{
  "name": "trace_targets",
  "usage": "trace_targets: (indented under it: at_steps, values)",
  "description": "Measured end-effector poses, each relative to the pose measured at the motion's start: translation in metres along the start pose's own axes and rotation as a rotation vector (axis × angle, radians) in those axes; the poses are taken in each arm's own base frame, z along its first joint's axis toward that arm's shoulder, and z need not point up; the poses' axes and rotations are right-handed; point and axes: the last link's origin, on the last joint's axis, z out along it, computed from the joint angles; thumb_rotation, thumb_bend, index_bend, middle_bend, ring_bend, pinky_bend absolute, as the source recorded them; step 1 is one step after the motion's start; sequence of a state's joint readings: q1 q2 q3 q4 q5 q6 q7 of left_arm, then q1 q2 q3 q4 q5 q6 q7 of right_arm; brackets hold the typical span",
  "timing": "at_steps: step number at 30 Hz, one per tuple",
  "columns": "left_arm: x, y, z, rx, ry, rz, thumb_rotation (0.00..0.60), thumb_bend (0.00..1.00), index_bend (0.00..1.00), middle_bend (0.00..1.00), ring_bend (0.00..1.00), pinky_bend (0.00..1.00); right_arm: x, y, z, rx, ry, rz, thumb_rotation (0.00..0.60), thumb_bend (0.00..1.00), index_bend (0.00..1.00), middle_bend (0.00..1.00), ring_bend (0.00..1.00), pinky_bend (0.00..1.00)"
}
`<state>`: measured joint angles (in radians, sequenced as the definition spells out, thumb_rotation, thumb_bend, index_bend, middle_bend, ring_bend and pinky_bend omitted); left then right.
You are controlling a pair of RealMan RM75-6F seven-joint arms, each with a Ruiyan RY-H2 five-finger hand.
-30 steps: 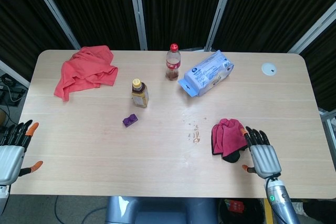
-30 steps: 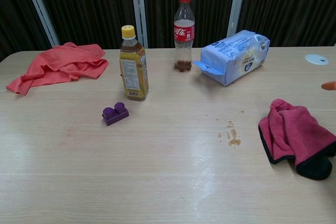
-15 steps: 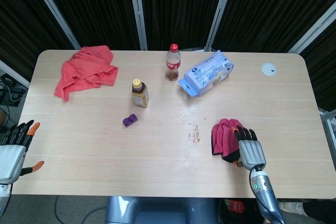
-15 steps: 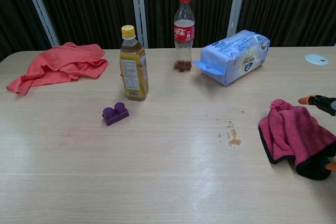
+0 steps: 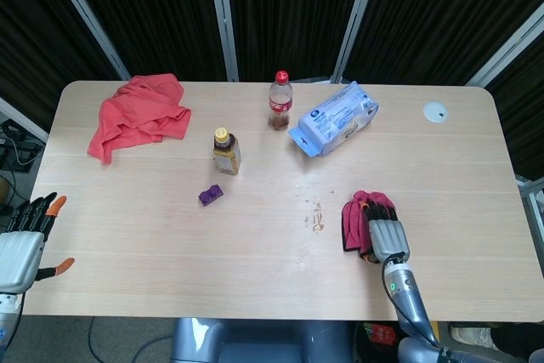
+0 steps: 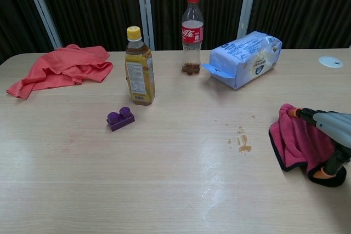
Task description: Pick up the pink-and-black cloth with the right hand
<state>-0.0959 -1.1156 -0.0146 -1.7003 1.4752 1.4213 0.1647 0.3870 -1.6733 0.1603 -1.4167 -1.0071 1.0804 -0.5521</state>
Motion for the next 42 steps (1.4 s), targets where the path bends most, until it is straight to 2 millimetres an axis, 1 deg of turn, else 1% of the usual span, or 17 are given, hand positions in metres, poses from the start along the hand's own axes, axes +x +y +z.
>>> trace_targets:
  at_steps: [7, 8, 9, 10, 11, 12, 13, 14, 15, 18, 20, 22, 31, 39, 40, 42]
  values:
    - [0.000, -0.001, 0.000, 0.009, -0.005, -0.018, 0.600, 0.00, 0.00, 0.00, 0.00, 0.00, 0.007, -0.004, 0.024, -0.019, 0.057, -0.004, 0.600, 0.01, 0.00, 0.00, 0.00, 0.05]
    - [0.000, -0.001, 0.000, 0.012, -0.007, -0.020, 0.600, 0.00, 0.00, 0.00, 0.00, 0.00, 0.009, -0.004, 0.028, -0.025, 0.062, -0.008, 0.600, 0.03, 0.00, 0.00, 0.00, 0.08]
    - [0.000, -0.001, 0.000, 0.013, -0.008, -0.020, 0.600, 0.00, 0.00, 0.00, 0.00, 0.00, 0.010, -0.004, 0.031, -0.030, 0.065, -0.011, 0.600, 0.06, 0.01, 0.00, 0.00, 0.12]
    - [0.000, -0.001, 0.000, 0.015, -0.008, -0.020, 0.600, 0.00, 0.00, 0.00, 0.00, 0.00, 0.011, -0.003, 0.033, -0.033, 0.069, -0.014, 0.600, 0.08, 0.04, 0.02, 0.00, 0.17]
    - [0.000, -0.001, 0.000, 0.016, -0.010, -0.020, 0.600, 0.00, 0.00, 0.00, 0.00, 0.00, 0.013, -0.003, 0.035, -0.036, 0.076, -0.013, 0.600, 0.12, 0.12, 0.08, 0.02, 0.27]
    - [0.000, -0.001, 0.000, 0.017, -0.011, -0.021, 0.600, 0.00, 0.00, 0.00, 0.00, 0.00, 0.014, -0.003, 0.035, -0.035, 0.083, -0.010, 0.600, 0.17, 0.24, 0.18, 0.08, 0.37]
    - [0.000, 0.000, 0.000, 0.018, -0.012, -0.022, 0.600, 0.00, 0.00, 0.00, 0.00, 0.00, 0.015, -0.004, 0.036, -0.032, 0.092, -0.006, 0.600, 0.20, 0.32, 0.26, 0.14, 0.44]
    - [0.000, 0.000, 0.000, 0.020, -0.014, -0.023, 0.600, 0.00, 0.00, 0.00, 0.00, 0.00, 0.016, -0.004, 0.036, -0.027, 0.106, 0.000, 0.600, 0.24, 0.44, 0.37, 0.25, 0.52]
    - [0.000, 0.000, 0.000, 0.021, -0.016, -0.025, 0.600, 0.00, 0.00, 0.00, 0.00, 0.00, 0.017, -0.005, 0.036, -0.022, 0.117, 0.005, 0.600, 0.28, 0.53, 0.46, 0.35, 0.58]
    - [0.000, 0.000, 0.000, 0.026, -0.020, -0.029, 0.600, 0.00, 0.00, 0.00, 0.00, 0.00, 0.021, -0.007, 0.035, 0.009, 0.155, 0.012, 0.600, 0.35, 0.69, 0.60, 0.49, 0.69]
    - [0.000, 0.000, 0.000, 0.028, -0.021, -0.031, 0.600, 0.00, 0.00, 0.00, 0.00, 0.00, 0.023, -0.010, 0.034, 0.032, 0.174, 0.017, 0.600, 0.36, 0.74, 0.64, 0.52, 0.72]
    - [0.000, 0.000, 0.000, 0.028, -0.022, -0.033, 0.600, 0.00, 0.00, 0.00, 0.00, 0.00, 0.024, -0.012, 0.033, 0.043, 0.181, 0.020, 0.600, 0.37, 0.77, 0.65, 0.54, 0.73]
    - [0.000, 0.000, 0.001, 0.038, -0.030, -0.044, 0.600, 0.00, 0.00, 0.00, 0.00, 0.00, 0.021, -0.032, 0.030, 0.094, 0.165, 0.040, 0.600, 0.37, 0.78, 0.66, 0.55, 0.75]
    - [-0.001, -0.001, 0.001, 0.045, -0.038, -0.055, 0.600, 0.00, 0.00, 0.00, 0.00, 0.00, 0.018, -0.064, 0.020, 0.181, 0.148, 0.089, 0.600, 0.37, 0.78, 0.66, 0.55, 0.75]
    - [0.000, -0.001, 0.001, 0.045, -0.038, -0.056, 0.600, 0.00, 0.00, 0.00, 0.00, 0.00, 0.017, -0.069, 0.018, 0.195, 0.144, 0.098, 0.600, 0.37, 0.78, 0.66, 0.55, 0.75]
    - [0.000, -0.001, 0.001, 0.046, -0.039, -0.057, 0.600, 0.00, 0.00, 0.00, 0.00, 0.00, 0.014, -0.085, 0.011, 0.243, 0.129, 0.123, 0.600, 0.37, 0.78, 0.66, 0.55, 0.75]
